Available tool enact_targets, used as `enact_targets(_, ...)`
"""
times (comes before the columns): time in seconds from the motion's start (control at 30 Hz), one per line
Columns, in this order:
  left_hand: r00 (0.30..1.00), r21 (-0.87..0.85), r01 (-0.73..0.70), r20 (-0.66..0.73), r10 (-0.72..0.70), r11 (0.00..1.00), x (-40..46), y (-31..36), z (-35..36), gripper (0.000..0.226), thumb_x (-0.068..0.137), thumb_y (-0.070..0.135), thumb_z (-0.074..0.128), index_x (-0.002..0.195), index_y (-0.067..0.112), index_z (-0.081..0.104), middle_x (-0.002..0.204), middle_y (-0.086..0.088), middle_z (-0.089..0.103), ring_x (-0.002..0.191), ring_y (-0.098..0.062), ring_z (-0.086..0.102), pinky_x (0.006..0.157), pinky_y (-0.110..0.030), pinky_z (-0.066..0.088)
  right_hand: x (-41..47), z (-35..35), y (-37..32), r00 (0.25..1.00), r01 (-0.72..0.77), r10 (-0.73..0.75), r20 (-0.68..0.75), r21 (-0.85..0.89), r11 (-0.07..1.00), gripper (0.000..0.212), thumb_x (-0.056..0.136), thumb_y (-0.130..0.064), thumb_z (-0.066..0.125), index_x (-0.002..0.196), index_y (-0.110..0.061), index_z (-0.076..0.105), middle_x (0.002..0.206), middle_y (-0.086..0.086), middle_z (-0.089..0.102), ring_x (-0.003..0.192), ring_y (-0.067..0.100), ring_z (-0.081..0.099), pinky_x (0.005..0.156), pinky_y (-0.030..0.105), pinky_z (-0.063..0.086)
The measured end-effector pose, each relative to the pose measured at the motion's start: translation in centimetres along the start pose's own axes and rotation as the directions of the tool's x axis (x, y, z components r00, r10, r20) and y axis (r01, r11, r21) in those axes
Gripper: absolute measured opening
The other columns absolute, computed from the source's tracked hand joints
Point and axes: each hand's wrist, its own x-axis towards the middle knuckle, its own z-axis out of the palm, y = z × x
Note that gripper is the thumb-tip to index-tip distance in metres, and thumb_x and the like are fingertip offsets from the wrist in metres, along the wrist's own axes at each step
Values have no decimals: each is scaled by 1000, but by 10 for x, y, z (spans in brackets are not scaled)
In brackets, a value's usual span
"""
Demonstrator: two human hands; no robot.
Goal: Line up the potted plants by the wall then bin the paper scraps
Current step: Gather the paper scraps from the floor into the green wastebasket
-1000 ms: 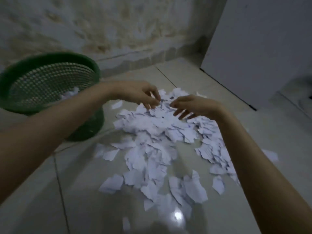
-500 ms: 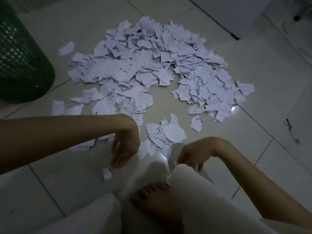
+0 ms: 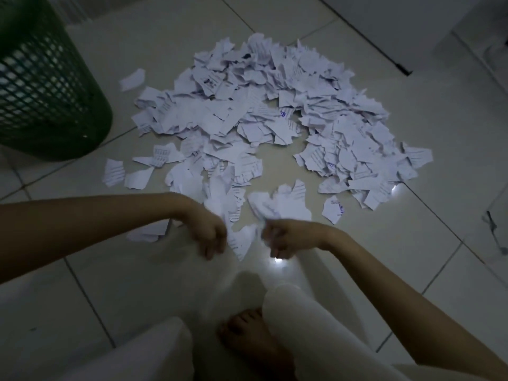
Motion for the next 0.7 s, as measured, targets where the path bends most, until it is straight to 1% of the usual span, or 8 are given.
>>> enact_targets(0.07, 985, -55, -58, -168, 48, 997, -14, -1, -16, 35, 91, 2, 47, 125, 8, 52, 107, -4, 56, 103, -18, 53, 73, -18, 43, -10, -11, -14, 981, 49, -44, -187, 20, 999, 21, 95, -7, 43, 116, -11, 47, 98, 12, 60, 67, 13, 58, 55, 16, 50)
enact_targets(0.17, 986, -224, -150, -111, 127, 963, -38, -7, -32, 25, 88, 1, 46, 104, 15, 58, 90, 4, 64, 89, -13, 62, 70, -19, 48, -23, -22, -18, 969, 39, -51, -241, -55, 998, 23, 96, -14, 44, 118, -10, 50, 88, 3, 60, 66, 9, 54, 57, 17, 46)
enact_targets(0.23, 939, -319, -270, -296, 175, 909, -49, -10, -36, 18, 81, 6, 47, 86, 17, 61, 74, 6, 68, 69, -4, 64, 58, -13, 46, -27, -26, -21, 879, 77, -102, -465, -73, 994, 22, 95, -17, 46, 115, -9, 52, 95, 8, 61, 75, 14, 55, 66, 25, 45)
enact_targets(0.33, 609, -295, -425, -792, 29, 856, -42, -20, -32, 26, 86, 2, 49, 71, 22, 56, 74, 2, 62, 72, -8, 59, 56, -13, 40, -7, -17, -17, 627, -134, -152, -764, -297, 945, 35, 94, -22, 47, 125, -7, 46, 122, 18, 53, 111, 32, 48, 92, 34, 33)
enact_targets(0.4, 464, -310, -447, -882, -79, 839, -33, -26, -26, 22, 88, 1, 49, 78, 20, 54, 87, -3, 61, 87, -16, 56, 61, -17, 39, 8, -7, -17, 654, -159, -188, -733, -377, 913, 41, 96, -25, 43, 133, -7, 39, 133, 18, 45, 122, 32, 38, 99, 34, 27)
enact_targets(0.47, 432, -324, -443, -894, -118, 836, -25, -30, -20, 14, 90, 3, 49, 91, 16, 55, 98, -5, 59, 95, -17, 54, 64, -21, 38, 17, 2, -20, 680, -18, -231, -696, -331, 943, 43, 96, -25, 45, 136, -12, 39, 136, 15, 42, 125, 30, 34, 100, 34, 30)
enact_targets(0.6, 156, -400, -405, -916, -369, 822, -16, -37, -9, 34, 95, 12, 43, 128, 9, 47, 133, -13, 45, 126, -28, 37, 103, -29, 30, 29, 7, -20, 407, 217, -200, -891, -118, 969, 48, 94, -24, 49, 139, -10, 37, 137, 17, 39, 128, 31, 29, 104, 33, 27)
enact_targets(0.7, 179, -553, -387, -830, -528, 738, -4, -37, 4, 50, 100, 25, 34, 146, 14, 22, 155, -10, 15, 144, -25, 8, 117, -33, 8, 44, 10, -15, 446, 223, -146, -883, -49, 974, 64, 96, -35, 42, 149, -11, 14, 156, 15, 13, 145, 33, 1, 118, 41, 3)
